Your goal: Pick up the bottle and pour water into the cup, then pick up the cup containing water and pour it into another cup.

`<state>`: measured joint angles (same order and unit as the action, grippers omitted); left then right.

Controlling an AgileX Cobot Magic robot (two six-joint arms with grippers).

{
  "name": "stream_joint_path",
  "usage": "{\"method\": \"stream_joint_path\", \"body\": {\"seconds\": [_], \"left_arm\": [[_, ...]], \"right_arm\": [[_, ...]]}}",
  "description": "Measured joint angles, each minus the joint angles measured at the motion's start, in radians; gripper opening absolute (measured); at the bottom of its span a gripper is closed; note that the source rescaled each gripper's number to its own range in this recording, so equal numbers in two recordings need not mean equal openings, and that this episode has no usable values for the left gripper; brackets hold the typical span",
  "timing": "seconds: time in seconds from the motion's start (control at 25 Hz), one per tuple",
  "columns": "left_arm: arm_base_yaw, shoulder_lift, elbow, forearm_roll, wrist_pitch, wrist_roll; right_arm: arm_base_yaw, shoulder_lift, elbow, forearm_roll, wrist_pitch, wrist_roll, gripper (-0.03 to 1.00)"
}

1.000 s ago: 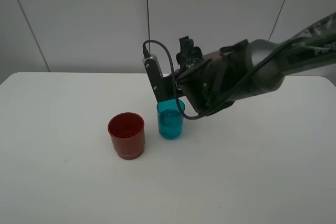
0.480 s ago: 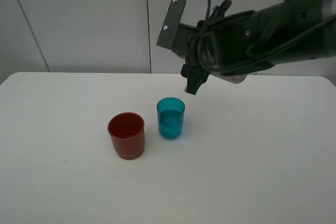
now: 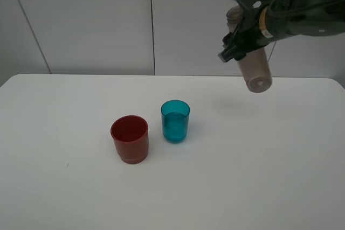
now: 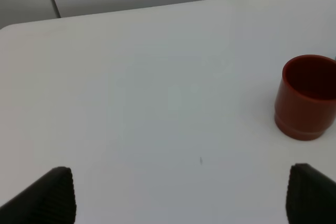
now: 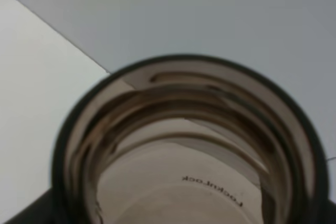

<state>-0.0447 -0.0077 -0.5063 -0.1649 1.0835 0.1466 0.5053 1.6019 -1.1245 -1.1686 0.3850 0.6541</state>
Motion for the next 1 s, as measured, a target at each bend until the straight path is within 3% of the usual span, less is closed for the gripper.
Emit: {"method": "stream_joint_path", "body": {"seconds": [0.2,0.52,0.76,1.0], "left_arm": [[0.0,0.0,0.0,0.0,0.0,0.0],[0.0,0.0,0.0,0.0,0.0,0.0],[0.0,0.0,0.0,0.0,0.0,0.0],[0.0,0.0,0.0,0.0,0.0,0.0]], "right_arm": [[-0.112,-0.003,0.014,0.075,-0.123,0.0,0.0],[-0.282,-0.003,0.118,0.181,-0.425,0.0,0.0],[-0.37,0.052,0.119,0.211,-0.495,0.0,0.0],[-0.385,0.14,0.119,0.249,-0.558,-0.007,0.0]]}}
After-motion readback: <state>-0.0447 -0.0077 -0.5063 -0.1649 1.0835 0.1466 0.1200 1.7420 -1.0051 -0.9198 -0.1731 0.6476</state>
